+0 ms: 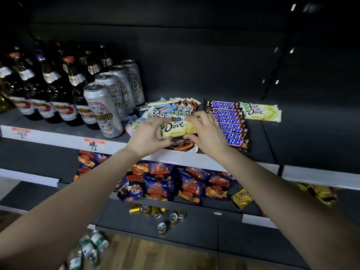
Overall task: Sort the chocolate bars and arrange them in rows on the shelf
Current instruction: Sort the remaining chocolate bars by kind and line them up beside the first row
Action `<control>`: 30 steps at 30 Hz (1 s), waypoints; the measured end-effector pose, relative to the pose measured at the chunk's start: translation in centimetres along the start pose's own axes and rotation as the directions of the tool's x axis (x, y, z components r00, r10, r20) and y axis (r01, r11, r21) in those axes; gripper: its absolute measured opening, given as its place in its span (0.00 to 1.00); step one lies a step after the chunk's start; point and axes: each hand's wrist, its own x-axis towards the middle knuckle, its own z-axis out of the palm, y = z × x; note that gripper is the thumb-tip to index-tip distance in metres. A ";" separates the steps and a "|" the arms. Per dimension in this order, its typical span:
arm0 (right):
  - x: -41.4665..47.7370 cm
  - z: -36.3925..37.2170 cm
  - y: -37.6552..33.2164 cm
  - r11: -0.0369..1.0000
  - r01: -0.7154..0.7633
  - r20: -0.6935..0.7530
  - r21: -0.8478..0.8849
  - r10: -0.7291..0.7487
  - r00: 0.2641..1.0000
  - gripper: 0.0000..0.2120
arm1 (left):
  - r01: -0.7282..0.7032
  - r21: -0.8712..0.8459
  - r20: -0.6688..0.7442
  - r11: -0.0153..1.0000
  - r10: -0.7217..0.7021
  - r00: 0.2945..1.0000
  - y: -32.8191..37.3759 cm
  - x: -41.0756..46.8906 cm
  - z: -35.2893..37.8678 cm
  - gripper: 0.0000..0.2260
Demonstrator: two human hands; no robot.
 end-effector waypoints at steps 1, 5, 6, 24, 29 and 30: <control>-0.5 -0.2 0.2 1.000 -0.015 -0.024 -0.002 0.015 1.000 0.25 | -0.025 -0.009 0.002 1.000 0.025 1.000 0.2 0.3 0.3 0.29; -2.6 -1.3 1.1 0.992 -0.112 -0.063 0.054 0.115 0.991 0.24 | -0.138 0.055 -0.022 0.989 0.140 0.990 1.1 1.4 1.8 0.23; -3.2 -1.6 1.5 0.991 -0.123 -0.070 0.059 0.127 0.990 0.24 | -0.167 0.074 -0.027 0.983 0.169 0.985 1.4 1.6 2.2 0.24; -10.6 -6.8 7.5 0.947 -0.317 -0.084 -0.057 0.312 0.946 0.23 | -0.308 -0.007 -0.001 0.951 0.308 0.951 9.1 4.6 8.1 0.21; -11.0 -7.8 9.6 0.941 -0.327 -0.098 -0.091 0.318 0.943 0.22 | -0.315 -0.008 0.018 0.949 0.315 0.949 10.5 6.4 9.4 0.21; -11.0 -8.0 10.0 0.940 -0.327 -0.094 -0.092 0.319 0.943 0.22 | -0.315 -0.013 0.021 0.949 0.315 0.949 10.8 6.8 9.6 0.21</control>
